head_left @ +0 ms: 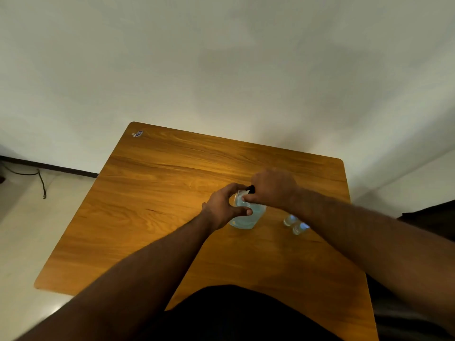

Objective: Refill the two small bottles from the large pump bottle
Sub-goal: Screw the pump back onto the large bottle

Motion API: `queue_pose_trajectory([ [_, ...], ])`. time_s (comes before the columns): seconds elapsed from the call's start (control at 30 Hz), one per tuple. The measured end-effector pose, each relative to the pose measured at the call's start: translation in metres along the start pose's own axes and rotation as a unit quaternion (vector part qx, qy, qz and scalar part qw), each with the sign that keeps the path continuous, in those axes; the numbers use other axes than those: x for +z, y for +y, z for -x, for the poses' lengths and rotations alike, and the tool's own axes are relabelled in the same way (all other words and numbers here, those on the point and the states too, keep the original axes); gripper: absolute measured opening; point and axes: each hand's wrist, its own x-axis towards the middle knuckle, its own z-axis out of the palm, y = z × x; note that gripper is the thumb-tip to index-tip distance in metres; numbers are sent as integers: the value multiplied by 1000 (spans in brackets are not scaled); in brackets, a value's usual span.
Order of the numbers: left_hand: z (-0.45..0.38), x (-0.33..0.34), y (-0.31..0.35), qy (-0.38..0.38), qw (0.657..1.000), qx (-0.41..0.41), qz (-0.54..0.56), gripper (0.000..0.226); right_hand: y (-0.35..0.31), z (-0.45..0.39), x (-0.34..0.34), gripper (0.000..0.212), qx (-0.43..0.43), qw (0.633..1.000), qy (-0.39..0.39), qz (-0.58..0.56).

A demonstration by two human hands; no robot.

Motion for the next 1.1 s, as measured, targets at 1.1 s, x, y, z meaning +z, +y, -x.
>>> queue_pose_trajectory([
  [1.1, 4, -20, -48, -6, 974, -61, -217, 112, 5, 20, 87, 78, 54, 865, 39, -498],
])
